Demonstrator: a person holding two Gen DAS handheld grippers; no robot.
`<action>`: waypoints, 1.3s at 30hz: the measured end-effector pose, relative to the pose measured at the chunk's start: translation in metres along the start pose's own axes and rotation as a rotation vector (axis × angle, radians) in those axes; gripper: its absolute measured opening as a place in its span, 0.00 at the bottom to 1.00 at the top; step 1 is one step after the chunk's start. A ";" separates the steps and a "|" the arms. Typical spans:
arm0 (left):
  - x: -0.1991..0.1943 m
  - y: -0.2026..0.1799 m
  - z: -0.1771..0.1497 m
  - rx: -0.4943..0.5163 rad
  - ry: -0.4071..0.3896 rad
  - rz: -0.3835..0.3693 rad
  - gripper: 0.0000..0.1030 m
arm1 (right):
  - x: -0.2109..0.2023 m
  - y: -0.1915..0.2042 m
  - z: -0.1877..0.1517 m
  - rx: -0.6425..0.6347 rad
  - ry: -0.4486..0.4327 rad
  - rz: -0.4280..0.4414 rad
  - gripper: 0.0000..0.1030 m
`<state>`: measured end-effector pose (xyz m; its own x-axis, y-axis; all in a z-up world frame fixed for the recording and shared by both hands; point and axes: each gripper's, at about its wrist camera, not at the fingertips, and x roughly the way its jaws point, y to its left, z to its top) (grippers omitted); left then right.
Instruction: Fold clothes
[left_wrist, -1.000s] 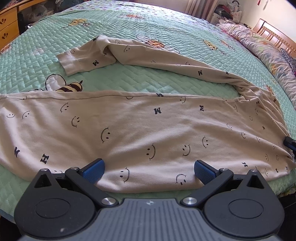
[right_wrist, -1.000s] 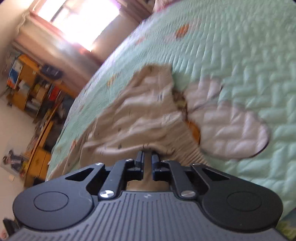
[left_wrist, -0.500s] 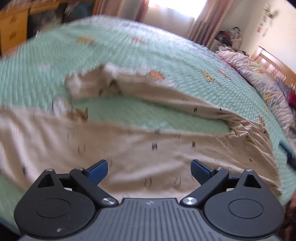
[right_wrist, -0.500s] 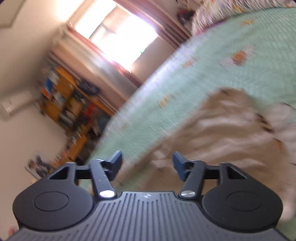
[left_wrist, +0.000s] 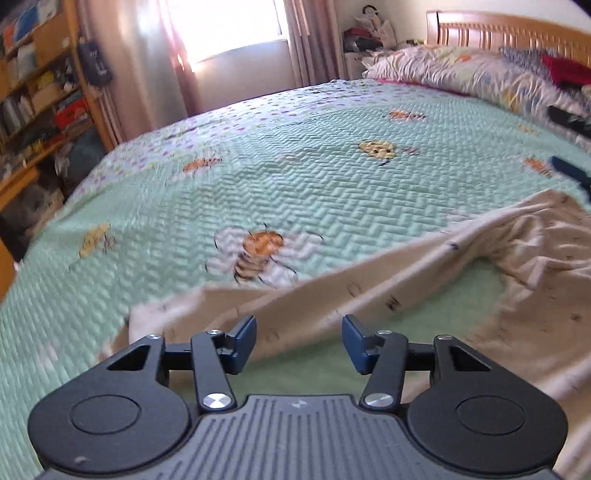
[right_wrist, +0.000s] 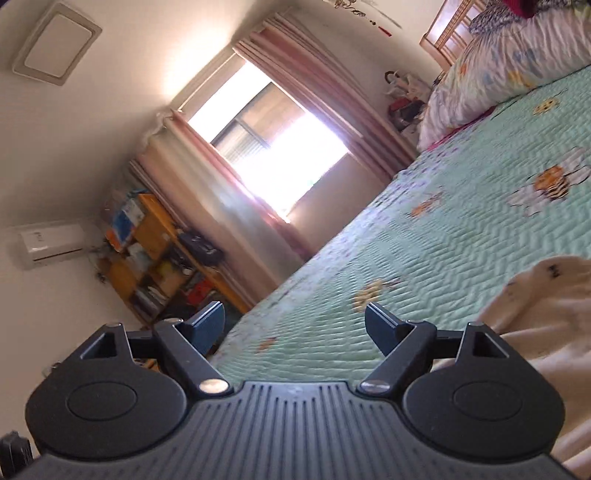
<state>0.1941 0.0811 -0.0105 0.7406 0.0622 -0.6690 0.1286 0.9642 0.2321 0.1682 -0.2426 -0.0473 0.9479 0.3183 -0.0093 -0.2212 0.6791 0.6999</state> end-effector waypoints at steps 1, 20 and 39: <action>0.007 0.000 0.004 0.025 0.008 0.010 0.53 | -0.001 -0.003 0.004 -0.007 -0.007 -0.002 0.82; 0.048 -0.002 0.059 0.280 0.076 0.059 0.00 | 0.011 -0.048 0.023 0.115 0.033 -0.106 0.83; 0.153 -0.032 0.157 0.373 0.056 0.348 0.10 | 0.027 -0.084 0.016 0.205 0.100 -0.241 0.83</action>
<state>0.4071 0.0196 -0.0091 0.7462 0.3864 -0.5421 0.1151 0.7271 0.6768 0.2157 -0.3012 -0.0949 0.9381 0.2347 -0.2548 0.0670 0.5988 0.7981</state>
